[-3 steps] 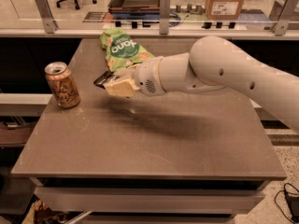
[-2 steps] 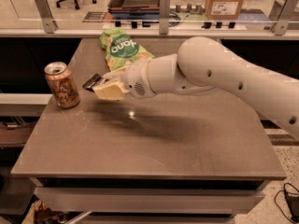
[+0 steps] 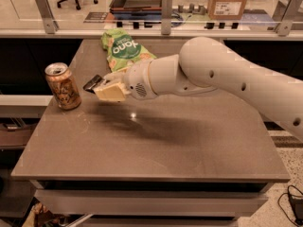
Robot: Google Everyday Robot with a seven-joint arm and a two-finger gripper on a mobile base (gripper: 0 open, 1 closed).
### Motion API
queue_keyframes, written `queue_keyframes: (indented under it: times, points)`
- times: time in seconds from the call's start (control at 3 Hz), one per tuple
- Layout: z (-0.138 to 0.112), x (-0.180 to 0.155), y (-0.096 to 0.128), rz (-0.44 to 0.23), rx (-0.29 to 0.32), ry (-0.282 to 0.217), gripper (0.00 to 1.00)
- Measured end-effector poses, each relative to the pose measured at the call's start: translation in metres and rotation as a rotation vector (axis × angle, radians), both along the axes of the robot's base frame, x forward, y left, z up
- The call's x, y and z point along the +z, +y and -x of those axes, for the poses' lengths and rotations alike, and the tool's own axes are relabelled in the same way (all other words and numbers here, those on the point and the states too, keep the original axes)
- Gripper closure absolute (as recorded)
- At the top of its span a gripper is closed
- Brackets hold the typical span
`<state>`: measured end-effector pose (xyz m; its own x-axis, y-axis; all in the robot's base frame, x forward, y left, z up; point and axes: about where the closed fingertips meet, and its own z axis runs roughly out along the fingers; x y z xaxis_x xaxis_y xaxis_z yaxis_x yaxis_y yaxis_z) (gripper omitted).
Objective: Move rxbar chocolate near orange can
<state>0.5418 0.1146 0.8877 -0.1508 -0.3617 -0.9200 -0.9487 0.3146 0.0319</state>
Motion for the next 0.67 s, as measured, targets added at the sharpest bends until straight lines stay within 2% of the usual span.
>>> queue_keyframes:
  times: [0.67]
  points:
    - [0.0022,0.0012,0.0036,0.001,0.007,-0.002,0.13]
